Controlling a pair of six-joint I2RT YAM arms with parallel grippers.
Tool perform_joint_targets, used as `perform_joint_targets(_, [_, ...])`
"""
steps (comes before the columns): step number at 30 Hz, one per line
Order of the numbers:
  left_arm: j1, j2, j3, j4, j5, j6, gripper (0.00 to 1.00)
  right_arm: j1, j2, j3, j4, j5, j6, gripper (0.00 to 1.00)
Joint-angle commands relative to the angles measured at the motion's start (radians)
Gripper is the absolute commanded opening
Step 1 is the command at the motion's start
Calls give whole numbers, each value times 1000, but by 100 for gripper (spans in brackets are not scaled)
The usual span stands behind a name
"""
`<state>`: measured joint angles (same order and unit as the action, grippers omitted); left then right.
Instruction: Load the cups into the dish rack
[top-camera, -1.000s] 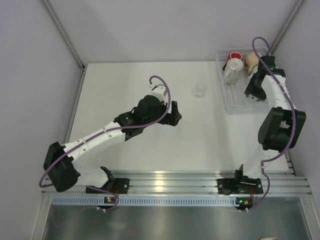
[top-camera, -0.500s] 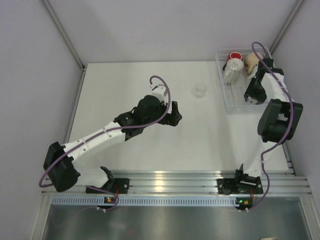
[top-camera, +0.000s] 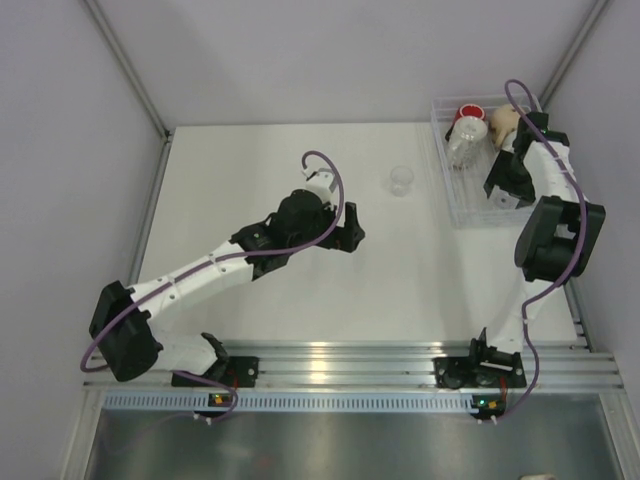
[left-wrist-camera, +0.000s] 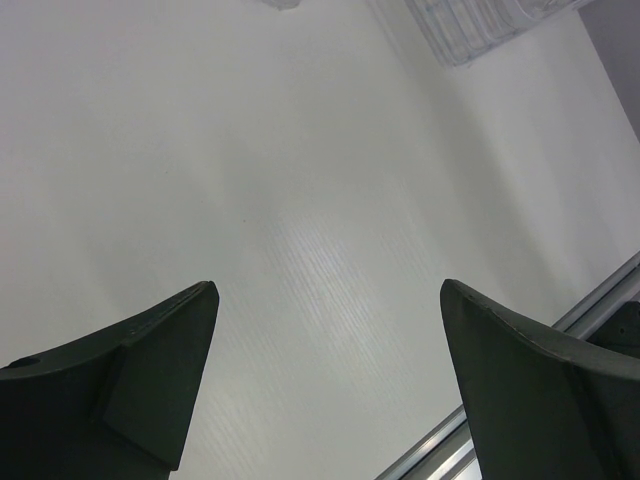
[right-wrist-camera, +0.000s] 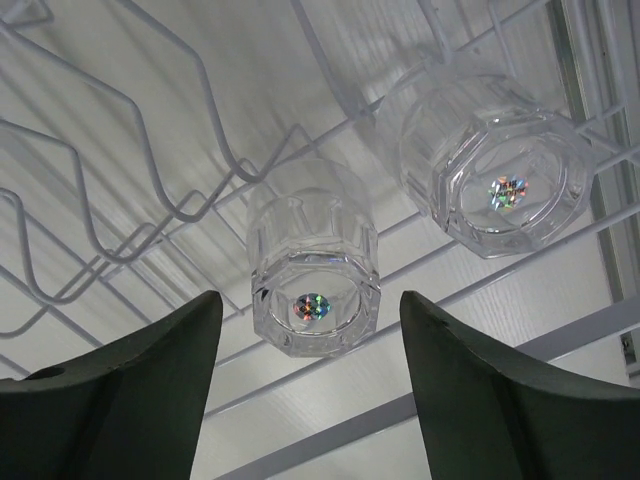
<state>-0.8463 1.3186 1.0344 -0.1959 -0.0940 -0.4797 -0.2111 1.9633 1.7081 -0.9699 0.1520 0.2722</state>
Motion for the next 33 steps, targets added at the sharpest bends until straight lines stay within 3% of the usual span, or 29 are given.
perform_joint_targets(1, [-2,2,46,16,-1,16,98,-10,-6,65,-13,-12,-8,73])
perform_joint_targets(10, [-2,-19,53,79,33,33,98,-7,-55,85,-32,-14,-4,75])
perform_joint_targets(15, [0,7,108,141,89,93,98,1,-174,68,-29,-17,2,75])
perform_joint_targets(20, [1,165,334,12,-41,159,93,68,-401,-132,92,1,-2,76])
perform_joint_targets(25, [9,287,475,-53,-62,188,93,160,-541,-269,152,17,-8,77])
perform_joint_targets(33, [76,480,621,-53,-49,144,89,196,-822,-629,554,-331,150,76])
